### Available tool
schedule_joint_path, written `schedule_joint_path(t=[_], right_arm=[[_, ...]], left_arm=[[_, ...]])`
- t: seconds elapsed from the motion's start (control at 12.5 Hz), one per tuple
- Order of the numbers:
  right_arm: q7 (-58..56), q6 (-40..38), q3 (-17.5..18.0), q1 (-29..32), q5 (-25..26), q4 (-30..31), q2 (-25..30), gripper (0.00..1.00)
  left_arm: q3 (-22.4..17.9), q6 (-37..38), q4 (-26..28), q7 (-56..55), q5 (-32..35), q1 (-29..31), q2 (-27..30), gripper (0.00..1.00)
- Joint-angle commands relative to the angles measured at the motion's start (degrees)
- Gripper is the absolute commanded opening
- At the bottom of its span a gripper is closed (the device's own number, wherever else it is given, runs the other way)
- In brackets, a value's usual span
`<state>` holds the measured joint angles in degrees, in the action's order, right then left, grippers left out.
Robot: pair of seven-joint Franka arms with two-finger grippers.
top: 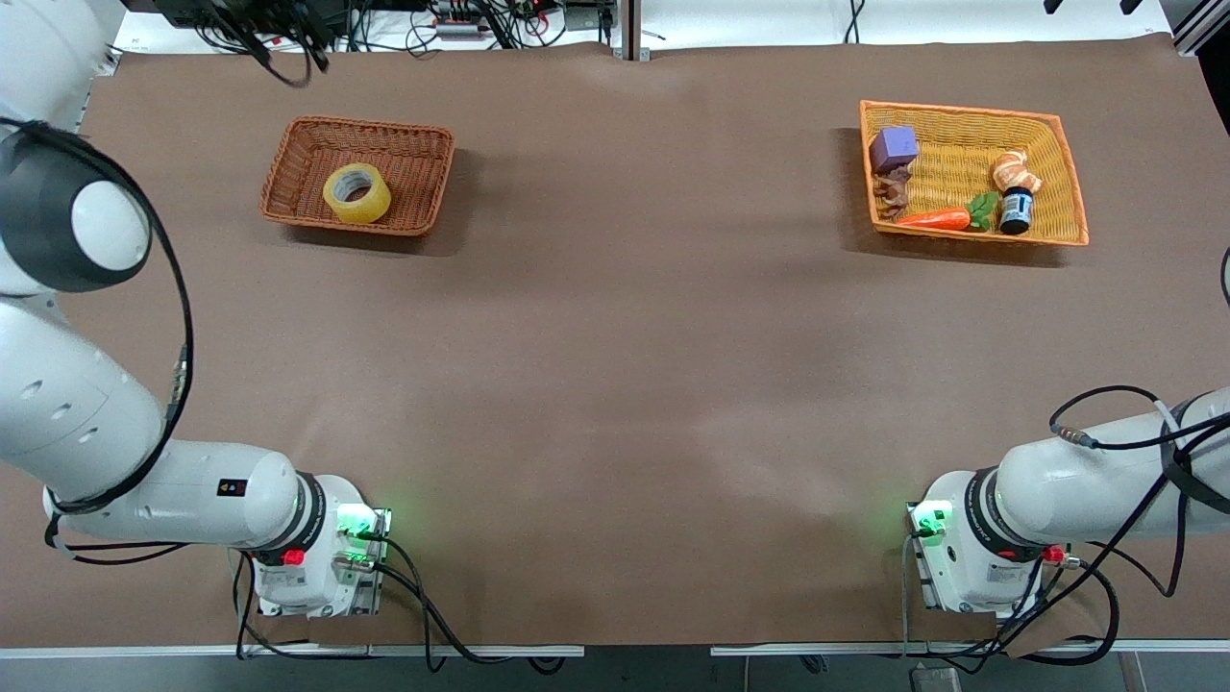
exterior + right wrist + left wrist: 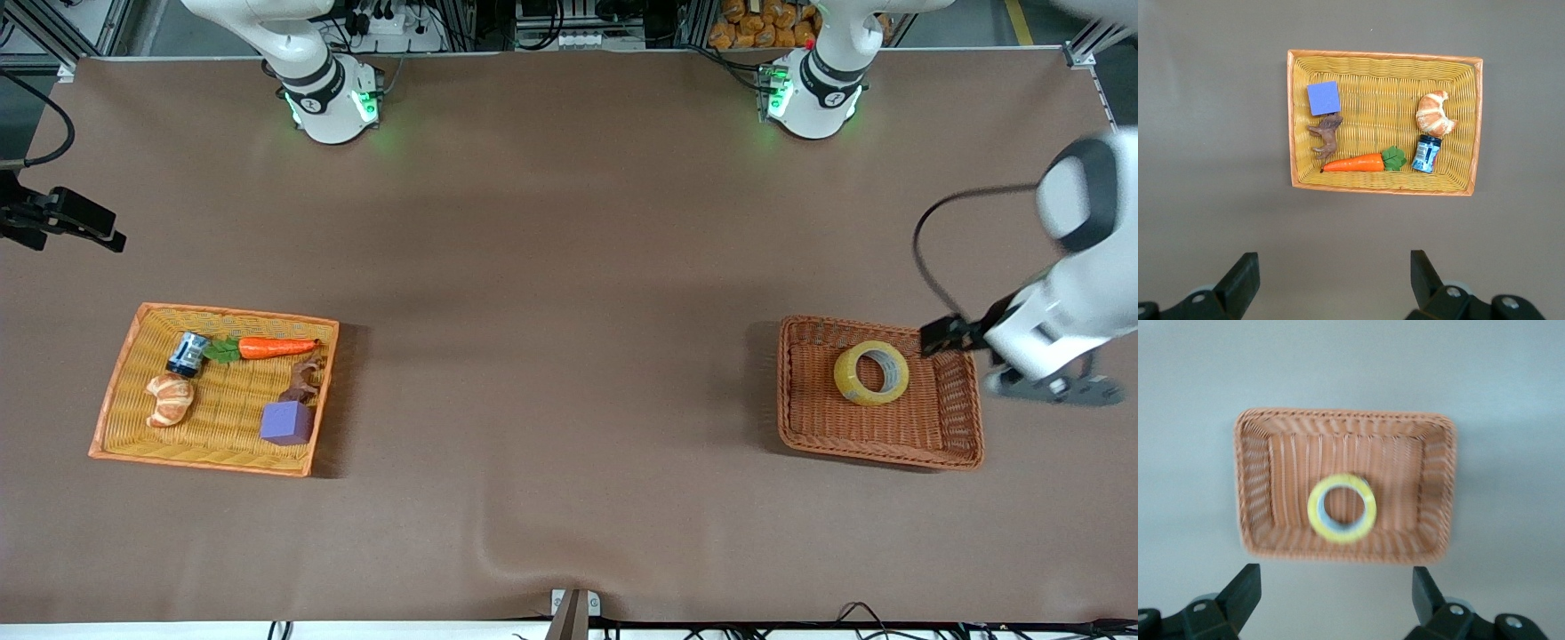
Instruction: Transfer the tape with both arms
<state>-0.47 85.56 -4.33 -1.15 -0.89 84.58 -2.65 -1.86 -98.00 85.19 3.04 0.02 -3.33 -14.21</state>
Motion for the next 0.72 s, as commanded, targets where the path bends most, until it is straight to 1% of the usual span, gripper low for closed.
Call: schedule_joint_path(t=[0.0,0.16,0.32,0.48,0.64], right_arm=[[-0.06,-0.75,0.47,0.71,-0.78,-0.29,0.63,1.00],[-0.06,-0.83,0.47,0.71,-0.78,-0.29,0.63,1.00],[-0.06,-0.83,0.47,0.71,-0.78,-0.29,0.63,1.00],[-0.14,-1.79,0.64,0.27,-0.69,-0.21,0.54,1.00],[-0.14,-2.06,0.73,0.27,-0.61,-0.12,0.54,1.00]], left_arm=[[0.10,7.81,-5.04,-6.19,-0.37,-0.36,0.66,1.00],[1.15,8.18,-5.04,-5.51,-1.42,-0.10,4.53,1.00],[1.42,8.88,-3.99,-6.37,-2.48,-0.27,6.90,1.00],[2.82,10.02,-3.19,-7.43,-3.09,0.52,8.40,1.00],[2.74,11.51,-3.37,-9.28,-2.83,0.43,9.38,1.00]])
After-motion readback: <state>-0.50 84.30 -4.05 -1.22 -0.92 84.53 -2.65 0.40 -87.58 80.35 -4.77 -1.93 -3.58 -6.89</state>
